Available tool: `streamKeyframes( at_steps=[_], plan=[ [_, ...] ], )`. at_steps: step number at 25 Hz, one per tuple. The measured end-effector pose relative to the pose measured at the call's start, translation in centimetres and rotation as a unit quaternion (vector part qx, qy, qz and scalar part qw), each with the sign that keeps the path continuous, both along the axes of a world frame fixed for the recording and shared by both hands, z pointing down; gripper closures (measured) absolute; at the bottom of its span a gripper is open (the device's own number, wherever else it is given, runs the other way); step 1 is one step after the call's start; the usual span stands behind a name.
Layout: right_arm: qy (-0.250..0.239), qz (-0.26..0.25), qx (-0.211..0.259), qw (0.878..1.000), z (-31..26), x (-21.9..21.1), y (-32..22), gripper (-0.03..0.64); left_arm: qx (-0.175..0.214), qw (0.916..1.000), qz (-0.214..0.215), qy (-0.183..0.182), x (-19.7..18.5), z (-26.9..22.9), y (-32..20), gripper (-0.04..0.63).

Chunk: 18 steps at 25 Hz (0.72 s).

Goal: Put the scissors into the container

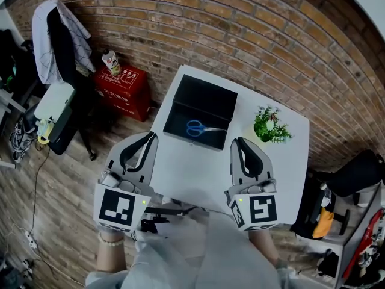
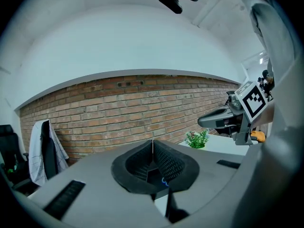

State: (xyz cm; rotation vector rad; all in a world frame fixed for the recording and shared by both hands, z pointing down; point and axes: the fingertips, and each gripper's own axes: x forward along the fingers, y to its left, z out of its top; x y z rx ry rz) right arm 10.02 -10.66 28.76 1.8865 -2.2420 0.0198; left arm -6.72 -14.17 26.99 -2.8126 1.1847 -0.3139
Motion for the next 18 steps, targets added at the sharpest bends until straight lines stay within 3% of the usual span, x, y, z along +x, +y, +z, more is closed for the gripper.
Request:
streamKeyframes(
  at_steps=[18],
  plan=[
    [-0.001,-0.015,-0.006,1.0,0.79,-0.81,-0.82,0.56,-0.012,0.9999,-0.007,0.002,-0.17,0.48,-0.42,0.572]
  ],
)
